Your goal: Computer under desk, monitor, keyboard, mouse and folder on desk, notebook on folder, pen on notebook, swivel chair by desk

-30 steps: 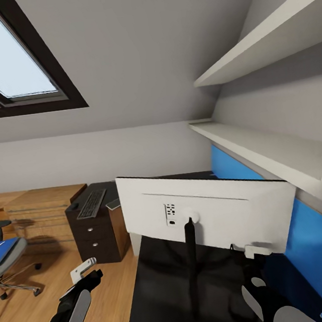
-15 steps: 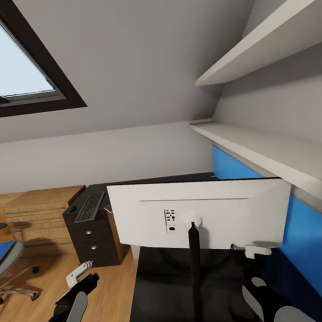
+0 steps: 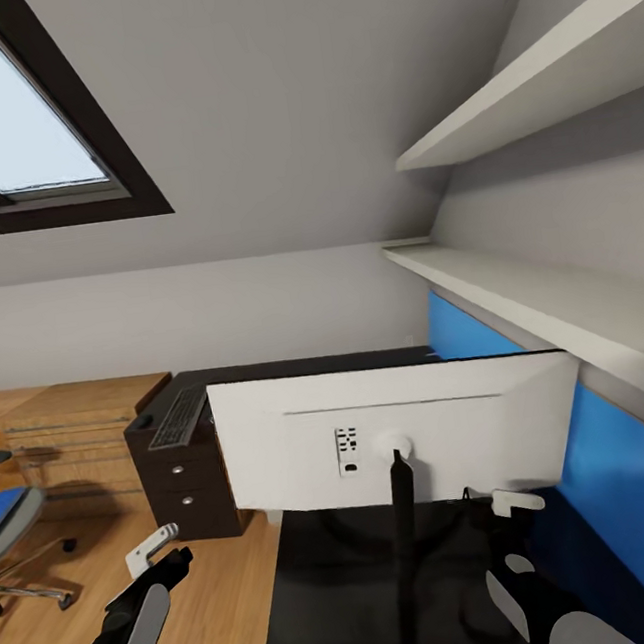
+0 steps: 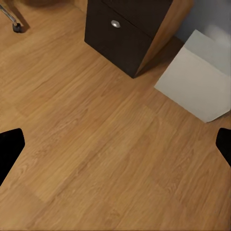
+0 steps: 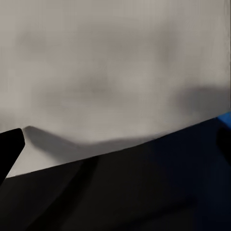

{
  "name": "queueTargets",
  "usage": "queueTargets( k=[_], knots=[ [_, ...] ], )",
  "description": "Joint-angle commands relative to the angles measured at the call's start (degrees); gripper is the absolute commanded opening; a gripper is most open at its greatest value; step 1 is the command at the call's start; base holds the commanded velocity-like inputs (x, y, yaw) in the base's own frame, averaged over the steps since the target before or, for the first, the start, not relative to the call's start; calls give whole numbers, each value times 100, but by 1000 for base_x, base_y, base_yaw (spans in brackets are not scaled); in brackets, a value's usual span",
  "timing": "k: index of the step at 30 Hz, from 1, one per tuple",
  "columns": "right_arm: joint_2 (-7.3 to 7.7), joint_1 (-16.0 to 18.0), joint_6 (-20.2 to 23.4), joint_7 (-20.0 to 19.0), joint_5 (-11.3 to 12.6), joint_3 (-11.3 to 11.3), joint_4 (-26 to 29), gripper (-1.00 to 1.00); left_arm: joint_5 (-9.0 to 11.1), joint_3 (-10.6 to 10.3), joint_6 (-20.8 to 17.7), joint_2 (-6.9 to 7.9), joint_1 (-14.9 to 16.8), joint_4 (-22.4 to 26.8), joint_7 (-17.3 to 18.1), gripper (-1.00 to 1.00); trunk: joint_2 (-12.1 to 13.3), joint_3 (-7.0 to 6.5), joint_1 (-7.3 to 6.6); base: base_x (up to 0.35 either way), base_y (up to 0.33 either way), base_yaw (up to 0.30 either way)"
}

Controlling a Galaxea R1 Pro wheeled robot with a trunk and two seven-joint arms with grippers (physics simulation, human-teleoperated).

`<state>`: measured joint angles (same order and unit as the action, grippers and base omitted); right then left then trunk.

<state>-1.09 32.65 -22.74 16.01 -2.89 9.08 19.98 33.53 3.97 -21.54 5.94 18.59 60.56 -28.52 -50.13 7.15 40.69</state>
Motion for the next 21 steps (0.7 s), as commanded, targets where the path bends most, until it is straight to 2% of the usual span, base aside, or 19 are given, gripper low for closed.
queueTargets(
  k=[1,17,21],
  knots=[
    [-5,7,-12,8,-41,15,-3,100,47,-3,-16,3,4,9,-36,100,-6,9,3,202,1,0],
    [3,7,-12,8,-36,8,5,100,40,2,-16,3,4,14,-40,100,-6,9,3,18,0,0],
    [4,6,-11,16,-45,6,6,100,40,2,-16,4,4,9,-40,100,-6,9,3,-312,0,0]
  ],
)
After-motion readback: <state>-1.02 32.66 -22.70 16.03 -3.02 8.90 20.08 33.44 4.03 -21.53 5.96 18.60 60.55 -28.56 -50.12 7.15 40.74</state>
